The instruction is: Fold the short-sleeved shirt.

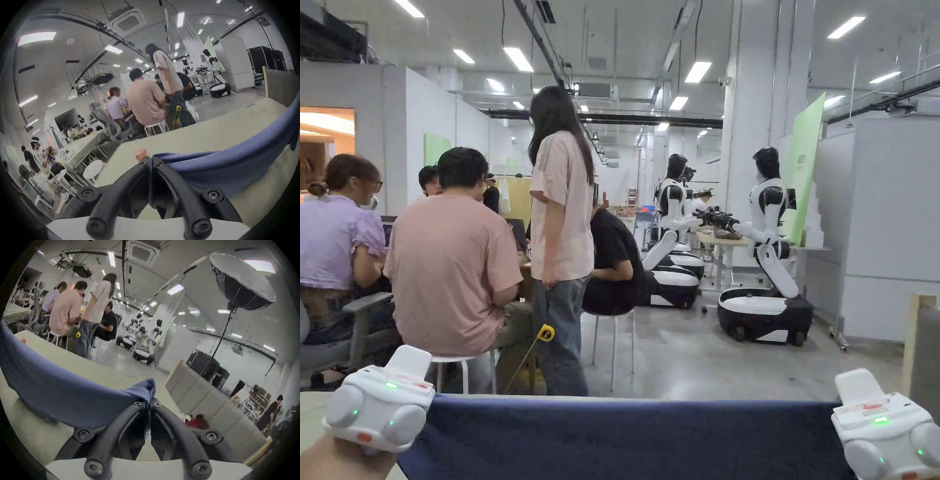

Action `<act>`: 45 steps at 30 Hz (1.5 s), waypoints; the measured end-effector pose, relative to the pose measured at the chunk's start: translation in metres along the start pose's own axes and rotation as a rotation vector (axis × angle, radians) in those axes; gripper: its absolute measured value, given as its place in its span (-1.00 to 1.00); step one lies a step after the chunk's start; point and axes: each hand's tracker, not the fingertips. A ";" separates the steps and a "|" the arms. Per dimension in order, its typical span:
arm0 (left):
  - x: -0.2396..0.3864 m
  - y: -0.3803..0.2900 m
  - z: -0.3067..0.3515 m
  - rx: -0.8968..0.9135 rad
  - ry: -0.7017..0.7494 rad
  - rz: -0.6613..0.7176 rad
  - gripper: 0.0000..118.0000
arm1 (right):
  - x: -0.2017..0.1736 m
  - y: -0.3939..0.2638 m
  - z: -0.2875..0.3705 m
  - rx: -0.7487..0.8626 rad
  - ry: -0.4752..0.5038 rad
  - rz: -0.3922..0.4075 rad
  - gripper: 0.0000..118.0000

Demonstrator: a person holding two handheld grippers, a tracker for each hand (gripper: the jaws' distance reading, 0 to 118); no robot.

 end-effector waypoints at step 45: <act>0.019 -0.217 0.129 -0.452 -0.425 0.399 -1.00 | -0.254 -0.070 0.213 0.023 0.581 -0.192 -1.00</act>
